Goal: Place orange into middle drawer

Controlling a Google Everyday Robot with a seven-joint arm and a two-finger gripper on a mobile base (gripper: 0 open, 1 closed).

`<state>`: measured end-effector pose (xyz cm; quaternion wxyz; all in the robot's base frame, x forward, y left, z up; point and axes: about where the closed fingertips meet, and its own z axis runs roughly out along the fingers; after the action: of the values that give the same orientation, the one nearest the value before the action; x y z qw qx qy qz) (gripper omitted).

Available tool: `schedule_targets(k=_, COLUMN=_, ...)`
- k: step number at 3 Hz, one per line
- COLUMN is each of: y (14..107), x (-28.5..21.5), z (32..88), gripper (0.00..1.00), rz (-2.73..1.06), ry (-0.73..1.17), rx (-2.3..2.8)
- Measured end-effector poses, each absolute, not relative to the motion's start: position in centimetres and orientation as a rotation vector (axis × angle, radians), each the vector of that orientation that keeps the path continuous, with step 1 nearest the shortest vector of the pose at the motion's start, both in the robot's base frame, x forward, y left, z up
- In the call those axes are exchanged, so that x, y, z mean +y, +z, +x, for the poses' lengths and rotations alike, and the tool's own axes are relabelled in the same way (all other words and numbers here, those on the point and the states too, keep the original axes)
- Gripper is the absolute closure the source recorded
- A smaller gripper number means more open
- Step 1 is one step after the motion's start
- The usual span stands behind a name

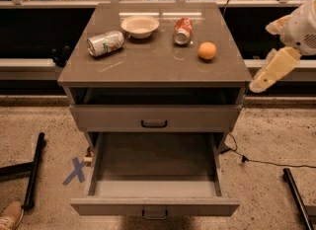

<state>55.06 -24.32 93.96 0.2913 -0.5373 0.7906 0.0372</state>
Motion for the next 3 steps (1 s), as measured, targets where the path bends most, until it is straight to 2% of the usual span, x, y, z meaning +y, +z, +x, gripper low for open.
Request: schedule_targets(k=3, y=90.8, x=-21.6, z=67.9, gripper=0.0, rz=-1.212, ry=0.286, rx=2.029)
